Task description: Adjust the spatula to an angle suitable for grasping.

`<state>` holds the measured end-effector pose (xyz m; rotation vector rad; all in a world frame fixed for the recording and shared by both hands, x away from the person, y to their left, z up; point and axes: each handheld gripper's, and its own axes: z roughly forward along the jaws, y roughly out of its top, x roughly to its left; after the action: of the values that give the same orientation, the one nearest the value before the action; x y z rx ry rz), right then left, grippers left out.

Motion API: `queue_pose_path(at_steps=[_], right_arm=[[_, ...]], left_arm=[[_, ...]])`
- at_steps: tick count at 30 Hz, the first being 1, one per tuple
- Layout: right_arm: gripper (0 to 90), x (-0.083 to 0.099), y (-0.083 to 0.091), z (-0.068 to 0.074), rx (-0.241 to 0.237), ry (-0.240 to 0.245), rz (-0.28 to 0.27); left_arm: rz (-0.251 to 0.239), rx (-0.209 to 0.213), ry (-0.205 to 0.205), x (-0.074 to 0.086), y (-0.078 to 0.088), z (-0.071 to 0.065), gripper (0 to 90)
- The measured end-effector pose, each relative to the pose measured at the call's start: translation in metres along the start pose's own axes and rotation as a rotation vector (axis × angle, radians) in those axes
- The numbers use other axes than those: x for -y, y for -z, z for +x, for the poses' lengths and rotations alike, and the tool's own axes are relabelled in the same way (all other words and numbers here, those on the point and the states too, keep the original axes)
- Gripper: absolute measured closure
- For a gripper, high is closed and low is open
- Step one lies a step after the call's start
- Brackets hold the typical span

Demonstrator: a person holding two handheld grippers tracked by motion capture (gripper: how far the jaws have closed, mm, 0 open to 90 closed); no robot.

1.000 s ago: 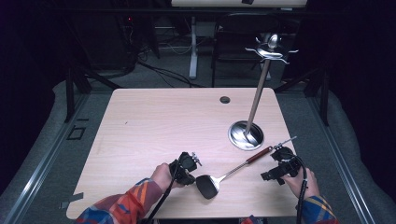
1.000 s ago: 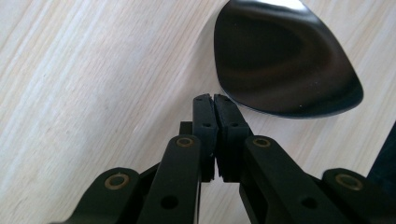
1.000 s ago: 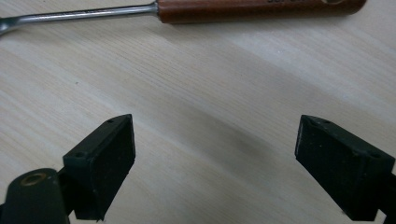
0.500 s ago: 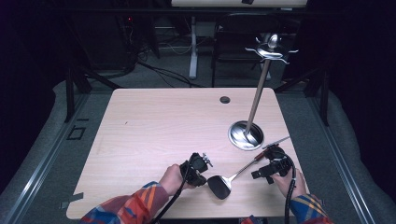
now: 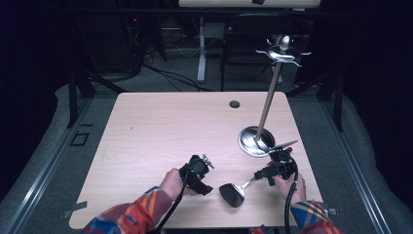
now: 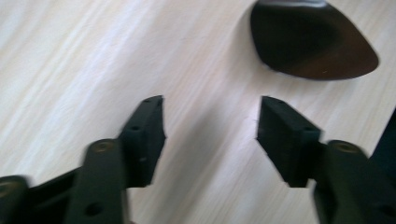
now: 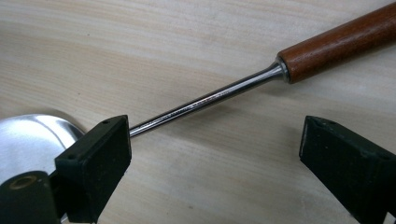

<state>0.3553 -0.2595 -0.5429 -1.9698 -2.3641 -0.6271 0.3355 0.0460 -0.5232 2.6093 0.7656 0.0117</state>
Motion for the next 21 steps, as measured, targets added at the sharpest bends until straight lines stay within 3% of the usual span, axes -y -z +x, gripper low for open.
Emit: queue_pose_path(at_steps=[3, 4, 7, 13, 14, 17, 21], right_arm=[[8.5, -0.002, -0.004, 0.003, 0.009, -0.012, -0.015], [8.5, -0.004, -0.004, 0.003, 0.018, 0.002, 0.009], [8.7, -0.006, -0.009, 0.008, 0.03, 0.0, 0.0], [12.1, -0.012, -0.013, 0.012, 0.064, 0.025, 0.035], [13.3, -0.013, -0.014, 0.012, 0.068, 0.028, 0.042], [16.3, -0.014, -0.013, 0.012, 0.07, 0.033, 0.035], [23.1, -0.014, -0.009, 0.01, 0.076, 0.036, 0.023]], left_arm=[[-0.012, -0.009, 0.019, 0.005, 0.005, 0.006, 28.4], [-0.02, -0.028, 0.04, 0.01, 0.01, 0.013, 25.0], [-0.035, -0.039, 0.086, 0.018, 0.018, 0.025, 19.9], [-0.067, -0.072, 0.144, 0.039, 0.037, 0.043, 19.7], [-0.063, -0.089, 0.17, 0.049, 0.041, 0.049, 19.7], [-0.059, -0.114, 0.188, 0.058, 0.043, 0.057, 18.9], [-0.072, -0.152, 0.238, 0.07, 0.046, 0.078, 16.6]])
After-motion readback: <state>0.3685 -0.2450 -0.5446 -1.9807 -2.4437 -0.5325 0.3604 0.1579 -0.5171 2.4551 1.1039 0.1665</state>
